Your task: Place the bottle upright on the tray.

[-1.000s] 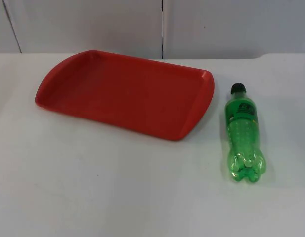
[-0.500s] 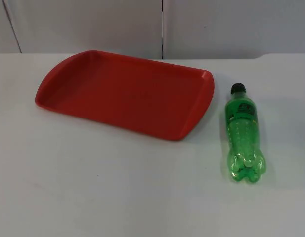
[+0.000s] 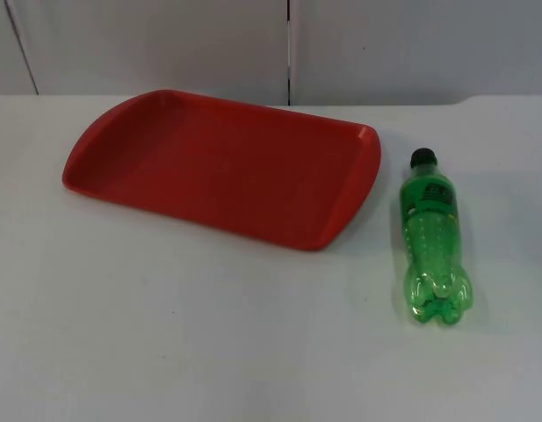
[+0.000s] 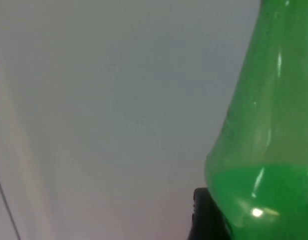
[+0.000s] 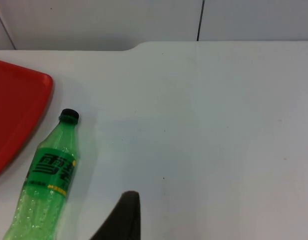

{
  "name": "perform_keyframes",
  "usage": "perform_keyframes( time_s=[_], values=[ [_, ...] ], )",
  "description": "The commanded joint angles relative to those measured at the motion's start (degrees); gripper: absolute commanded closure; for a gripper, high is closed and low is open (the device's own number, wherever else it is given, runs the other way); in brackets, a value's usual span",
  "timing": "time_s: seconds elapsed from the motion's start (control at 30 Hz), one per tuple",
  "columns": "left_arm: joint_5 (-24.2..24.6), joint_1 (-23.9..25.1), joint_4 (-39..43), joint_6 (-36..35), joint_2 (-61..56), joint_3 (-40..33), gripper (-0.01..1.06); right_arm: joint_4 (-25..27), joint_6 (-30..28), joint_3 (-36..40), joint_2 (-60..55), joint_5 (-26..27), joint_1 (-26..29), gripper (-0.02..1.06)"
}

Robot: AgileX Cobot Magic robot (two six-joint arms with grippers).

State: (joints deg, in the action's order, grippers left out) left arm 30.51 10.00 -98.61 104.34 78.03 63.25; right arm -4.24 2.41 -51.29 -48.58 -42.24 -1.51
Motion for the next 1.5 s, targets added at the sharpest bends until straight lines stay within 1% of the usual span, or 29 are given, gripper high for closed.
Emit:
perform_keyframes(
  time_s=[0.0, 0.43, 0.5, 0.53, 0.57, 0.63, 0.67, 0.7, 0.83, 0.97, 1.07, 1.13, 1.27, 1.37, 1.43, 1.47],
  values=[
    [0.03, -0.13, -1.33, 0.53, -0.73, -0.11, 1.05, -0.25, -0.43, -0.11, 0.17, 0.65, 0.19, -0.01],
    [-0.04, -0.13, -1.33, 0.56, -0.73, -0.11, 1.05, -0.14, -0.43, -0.11, 0.17, 0.63, 0.19, -0.01],
    [-1.85, -0.23, -1.33, -0.52, -0.73, -0.11, 1.05, 0.01, -0.43, -0.11, 0.17, 0.63, 0.19, -0.01],
    [-3.5, -0.47, -1.33, -1.25, -0.73, -0.11, 1.05, 0.01, -0.43, -0.11, 0.17, 0.63, 0.19, -0.01],
    [-6.74, -0.85, -1.33, -2.9, -0.49, -0.11, 1.05, 0.01, -0.43, -0.11, 0.17, 0.63, 0.19, -0.01],
    [-7.64, -1.01, -1.33, -3.18, -0.4, -0.11, 1.05, 0.01, -0.43, -0.11, 0.17, 0.63, 0.19, -0.01],
    [-9.5, -1.29, -1.33, -4.3, -0.16, -0.11, 1.05, 0.01, -0.43, -0.11, 0.17, 0.63, 0.19, -0.01],
    [-12.26, -1.43, -1.33, -7.27, 0.33, -0.11, 1.05, 0.01, -0.43, -0.11, 0.17, 0.63, 0.19, -0.01],
    [-14.67, -1.54, -1.33, -8.71, 1.13, -0.11, 1.05, 0.01, -0.43, -0.11, 0.17, 0.63, 0.19, -0.01],
    [-14.9, -1.54, -1.33, -8.84, 1.62, 0.0, 1.05, -0.01, -0.43, -0.11, 0.17, 0.75, 0.19, -0.01],
    [-12.52, -1.54, -1.33, -5.71, 2.36, 0.0, 1.05, -0.01, -0.43, -0.11, 0.17, 0.75, 0.19, -0.01],
    [-11.87, -1.67, -1.33, -5.58, 2.6, 0.0, 1.05, -0.01, -0.43, -0.11, 0.17, 0.75, 0.19, -0.01],
    [-12.91, -2.95, -1.33, -5.58, 3.12, 0.37, 1.05, -0.01, -0.32, -0.11, 0.17, 0.75, 0.19, -0.01],
    [-15.33, -5.24, -1.33, -5.58, 4.67, 2.32, 1.05, -0.01, -0.32, -0.11, 0.17, 0.75, 0.19, -0.01],
    [-15.41, -6.78, -1.33, -5.7, 6.59, 4.34, 1.05, -0.01, -0.32, -0.11, 0.17, 0.75, 0.19, -0.01],
    [-15.41, -6.78, -1.33, -5.7, 6.59, 4.34, 1.05, -0.01, -0.32, -0.11, 0.17, 0.75, 0.19, -0.01]
  ],
)
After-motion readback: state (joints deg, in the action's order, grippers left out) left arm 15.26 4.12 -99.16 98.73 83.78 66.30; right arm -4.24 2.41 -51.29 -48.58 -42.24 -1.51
